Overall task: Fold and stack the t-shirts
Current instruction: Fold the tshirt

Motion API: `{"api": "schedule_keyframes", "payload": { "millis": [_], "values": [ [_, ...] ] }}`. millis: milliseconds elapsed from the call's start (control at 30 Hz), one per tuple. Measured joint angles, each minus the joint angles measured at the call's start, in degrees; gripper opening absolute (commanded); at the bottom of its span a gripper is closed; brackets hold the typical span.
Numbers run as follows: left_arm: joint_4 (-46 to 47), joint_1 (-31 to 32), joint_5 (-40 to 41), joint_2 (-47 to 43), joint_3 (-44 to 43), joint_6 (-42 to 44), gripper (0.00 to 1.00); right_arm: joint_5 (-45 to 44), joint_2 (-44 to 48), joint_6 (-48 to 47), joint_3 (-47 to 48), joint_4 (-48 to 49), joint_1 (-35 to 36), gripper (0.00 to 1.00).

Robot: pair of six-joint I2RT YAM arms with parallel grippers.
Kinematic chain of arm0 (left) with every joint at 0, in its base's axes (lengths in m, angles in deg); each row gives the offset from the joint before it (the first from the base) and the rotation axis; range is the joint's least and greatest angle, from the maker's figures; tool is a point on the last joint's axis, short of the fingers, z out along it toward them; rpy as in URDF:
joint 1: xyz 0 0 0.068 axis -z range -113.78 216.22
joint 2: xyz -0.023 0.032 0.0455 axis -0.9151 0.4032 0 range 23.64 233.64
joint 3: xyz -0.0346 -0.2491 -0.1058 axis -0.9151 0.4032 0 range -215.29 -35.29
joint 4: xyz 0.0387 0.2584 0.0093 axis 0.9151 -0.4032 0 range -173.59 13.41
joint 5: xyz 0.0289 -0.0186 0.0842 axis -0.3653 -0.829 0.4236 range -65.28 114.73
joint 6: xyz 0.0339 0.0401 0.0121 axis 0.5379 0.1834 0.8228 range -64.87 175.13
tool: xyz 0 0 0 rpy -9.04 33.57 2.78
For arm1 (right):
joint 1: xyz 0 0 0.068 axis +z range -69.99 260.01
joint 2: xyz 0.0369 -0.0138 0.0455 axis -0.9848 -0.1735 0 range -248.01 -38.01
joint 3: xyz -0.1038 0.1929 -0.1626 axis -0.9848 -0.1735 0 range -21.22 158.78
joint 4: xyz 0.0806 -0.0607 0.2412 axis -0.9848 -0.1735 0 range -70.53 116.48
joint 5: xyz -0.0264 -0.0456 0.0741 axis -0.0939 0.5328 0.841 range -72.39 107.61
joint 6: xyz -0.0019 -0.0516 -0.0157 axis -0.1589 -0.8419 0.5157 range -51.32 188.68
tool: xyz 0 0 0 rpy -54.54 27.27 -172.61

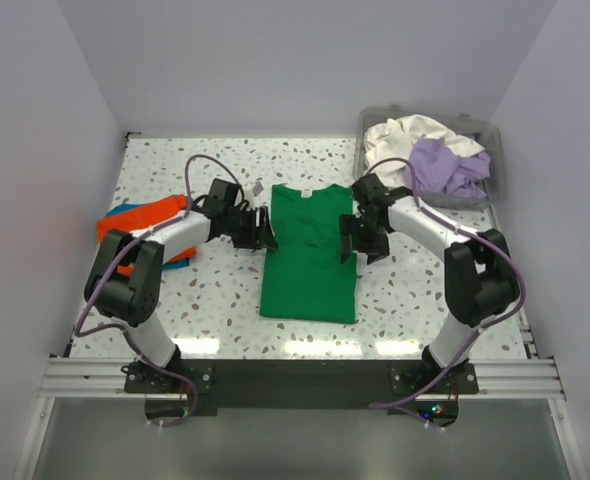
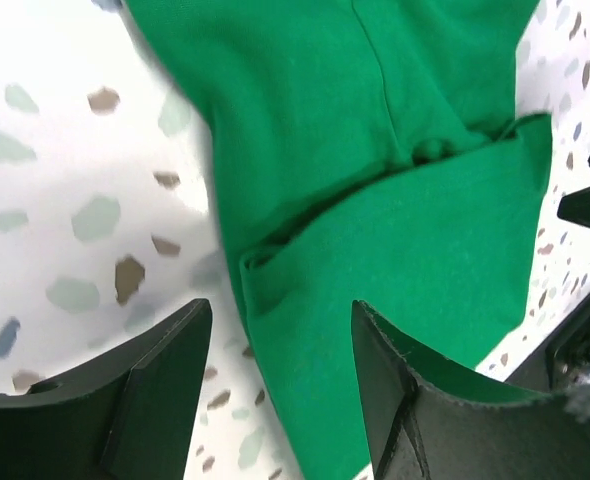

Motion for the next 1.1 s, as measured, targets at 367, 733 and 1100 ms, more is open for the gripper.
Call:
{"api": "schedule_keyframes", "payload": {
  "millis": [367,733,1100],
  "values": [
    [-5.90,5.38,-3.45,-8.26,10.62,4.39,0.61,8.98,16.02,3.13,-20.00,2.47,3.45,0.54],
    [-13.22,9.01,-1.07,-14.21,15.72,2.25,0.59,11.74,17.86,7.37,-27.26,4.90,6.88,0.49],
    [-11.19,9.86,-4.61,-13.66,19.21,0.68,0.55,13.92,15.26,8.07,-29.44,8.59,8.26,0.41]
  ]
}}
